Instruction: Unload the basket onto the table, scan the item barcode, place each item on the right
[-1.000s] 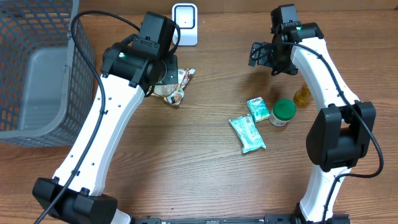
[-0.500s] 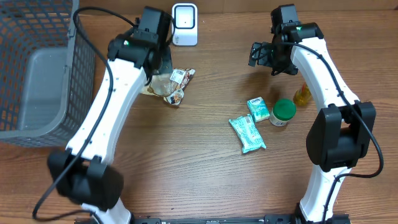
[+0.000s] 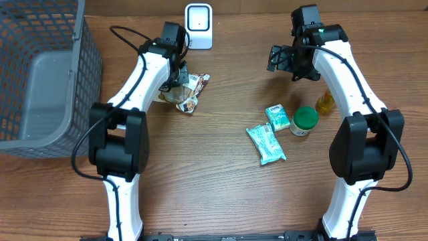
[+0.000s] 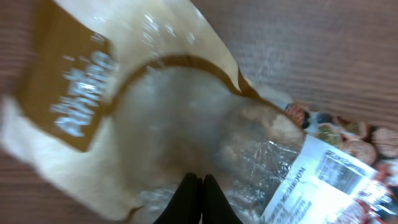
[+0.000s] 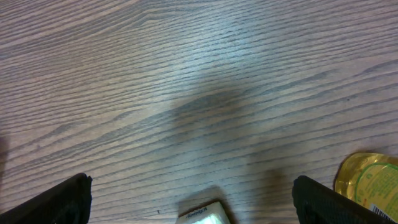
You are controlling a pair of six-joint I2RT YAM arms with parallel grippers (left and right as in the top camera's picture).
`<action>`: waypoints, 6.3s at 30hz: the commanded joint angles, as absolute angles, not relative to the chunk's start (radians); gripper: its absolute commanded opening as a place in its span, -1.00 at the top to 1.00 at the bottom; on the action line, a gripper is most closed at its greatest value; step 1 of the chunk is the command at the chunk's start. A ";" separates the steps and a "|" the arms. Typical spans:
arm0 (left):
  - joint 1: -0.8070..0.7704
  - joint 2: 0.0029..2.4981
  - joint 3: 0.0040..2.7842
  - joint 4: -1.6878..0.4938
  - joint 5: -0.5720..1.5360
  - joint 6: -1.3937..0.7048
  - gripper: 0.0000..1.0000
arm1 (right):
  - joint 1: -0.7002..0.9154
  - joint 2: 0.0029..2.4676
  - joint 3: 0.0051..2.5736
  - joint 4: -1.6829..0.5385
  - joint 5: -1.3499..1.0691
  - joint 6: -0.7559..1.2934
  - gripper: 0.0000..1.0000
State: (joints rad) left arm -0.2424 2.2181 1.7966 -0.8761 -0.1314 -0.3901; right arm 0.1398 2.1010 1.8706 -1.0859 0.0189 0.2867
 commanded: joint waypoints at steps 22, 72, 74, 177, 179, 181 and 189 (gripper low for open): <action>-0.246 2.059 1.815 -1.159 0.353 -0.245 0.92 | 0.142 2.074 1.885 -1.082 0.033 0.279 -1.00; -0.095 2.384 1.807 -1.170 0.131 -0.231 -0.22 | 0.142 2.074 1.885 -1.082 0.033 0.279 -1.00; -0.095 2.384 1.807 -1.171 0.131 -0.231 -0.08 | 0.142 2.074 1.885 -1.082 0.033 0.279 -1.00; -0.388 2.189 1.957 -0.252 -0.641 0.389 0.91 | 0.142 2.074 1.885 -1.082 0.033 0.279 -1.00; -0.393 2.190 1.957 -0.305 -0.607 0.389 0.92 | 0.142 2.074 1.885 -1.082 0.033 0.279 -1.00; -0.393 2.190 1.957 -0.319 -0.601 0.388 0.92 | 0.142 2.074 1.885 -1.082 0.033 0.279 -1.00; -0.400 2.190 1.957 -0.377 -0.521 0.389 0.91 | 0.142 2.074 1.885 -1.082 0.033 0.279 -1.00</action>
State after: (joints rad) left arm -0.3893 2.1941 1.9400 -0.3470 -0.6094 0.3779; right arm 0.1398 2.1010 1.8702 -1.0863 0.0193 0.2867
